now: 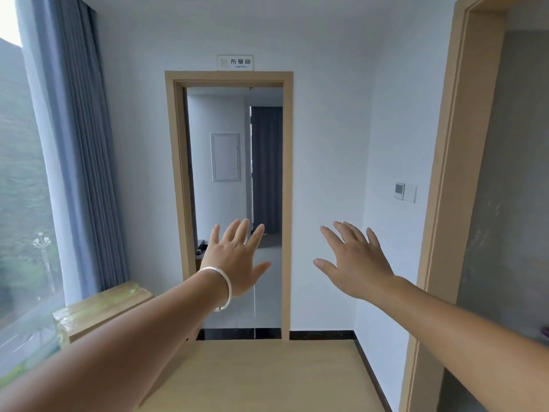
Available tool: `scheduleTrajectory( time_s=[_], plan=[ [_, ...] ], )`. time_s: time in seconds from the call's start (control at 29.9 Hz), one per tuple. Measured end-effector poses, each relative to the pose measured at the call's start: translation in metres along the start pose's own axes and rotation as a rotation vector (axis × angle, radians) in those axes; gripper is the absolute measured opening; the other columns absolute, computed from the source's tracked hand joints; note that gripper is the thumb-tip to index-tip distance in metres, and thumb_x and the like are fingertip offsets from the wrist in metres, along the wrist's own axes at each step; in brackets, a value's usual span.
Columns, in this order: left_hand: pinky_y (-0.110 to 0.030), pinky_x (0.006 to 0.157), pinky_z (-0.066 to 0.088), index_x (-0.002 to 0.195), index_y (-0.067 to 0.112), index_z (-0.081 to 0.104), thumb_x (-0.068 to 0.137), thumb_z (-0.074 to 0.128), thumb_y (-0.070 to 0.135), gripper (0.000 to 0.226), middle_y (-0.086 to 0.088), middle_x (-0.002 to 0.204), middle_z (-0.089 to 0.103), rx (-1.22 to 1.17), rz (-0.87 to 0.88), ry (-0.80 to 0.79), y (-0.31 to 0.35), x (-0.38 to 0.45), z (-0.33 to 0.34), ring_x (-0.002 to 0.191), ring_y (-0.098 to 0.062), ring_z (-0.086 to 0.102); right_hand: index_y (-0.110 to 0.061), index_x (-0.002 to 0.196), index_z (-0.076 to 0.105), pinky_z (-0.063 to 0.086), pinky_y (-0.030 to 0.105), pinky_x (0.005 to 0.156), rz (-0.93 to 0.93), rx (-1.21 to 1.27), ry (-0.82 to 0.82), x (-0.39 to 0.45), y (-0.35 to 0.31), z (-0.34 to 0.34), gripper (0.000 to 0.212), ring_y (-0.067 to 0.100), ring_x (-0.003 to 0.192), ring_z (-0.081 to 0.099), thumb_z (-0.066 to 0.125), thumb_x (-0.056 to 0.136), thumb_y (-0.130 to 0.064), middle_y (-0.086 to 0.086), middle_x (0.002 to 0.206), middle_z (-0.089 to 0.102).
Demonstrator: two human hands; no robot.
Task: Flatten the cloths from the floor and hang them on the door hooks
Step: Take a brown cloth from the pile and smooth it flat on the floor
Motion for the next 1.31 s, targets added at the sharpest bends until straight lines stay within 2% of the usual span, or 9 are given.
scheduleTrajectory(
  time_s=[0.23, 0.74, 1.07, 1.31],
  plan=[
    [-0.052, 0.117, 0.002, 0.151, 0.03, -0.006, 0.091, 0.02, 0.07, 0.077, -0.004, 0.161, 0.002, 0.021, -0.033, -0.004, -0.005, 0.123, 0.063, 0.148, -0.026, -0.001, -0.028, 0.152, 0.01, 0.003, 0.051, 0.118, -0.025, 0.005, 0.022, 0.12, 0.046, 0.061, 0.069, 0.018, 0.147, 0.003, 0.027, 0.094, -0.062, 0.001, 0.16, 0.008],
    [-0.053, 0.117, 0.0, 0.151, 0.029, -0.007, 0.091, 0.02, 0.068, 0.077, -0.004, 0.161, 0.0, 0.008, -0.028, -0.055, -0.015, 0.327, 0.223, 0.148, -0.025, -0.003, -0.028, 0.152, 0.008, 0.002, 0.051, 0.118, -0.044, -0.003, -0.031, 0.308, 0.112, 0.203, 0.068, 0.018, 0.147, 0.001, 0.026, 0.095, -0.061, 0.002, 0.161, 0.006],
    [-0.052, 0.118, 0.002, 0.152, 0.028, -0.005, 0.093, 0.022, 0.065, 0.075, -0.004, 0.161, 0.0, -0.069, -0.053, -0.031, -0.085, 0.486, 0.343, 0.148, -0.024, -0.003, -0.029, 0.153, 0.008, 0.003, 0.051, 0.118, -0.033, -0.039, -0.06, 0.486, 0.107, 0.306, 0.068, 0.018, 0.148, 0.002, 0.026, 0.096, -0.061, 0.002, 0.161, 0.006],
    [-0.052, 0.117, 0.002, 0.152, 0.028, -0.003, 0.092, 0.023, 0.066, 0.075, -0.005, 0.16, 0.002, -0.063, -0.071, -0.025, -0.14, 0.557, 0.414, 0.147, -0.024, -0.002, -0.029, 0.151, 0.013, 0.003, 0.051, 0.118, -0.073, 0.005, -0.053, 0.586, 0.081, 0.367, 0.066, 0.019, 0.147, 0.004, 0.031, 0.095, -0.059, 0.004, 0.16, 0.011]
  ],
)
Point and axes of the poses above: each hand's wrist, its own x-axis towards the middle knuckle, its own z-axis out of the palm, y = z × x, the point moved 3 cm from there along x, towards the middle knuckle
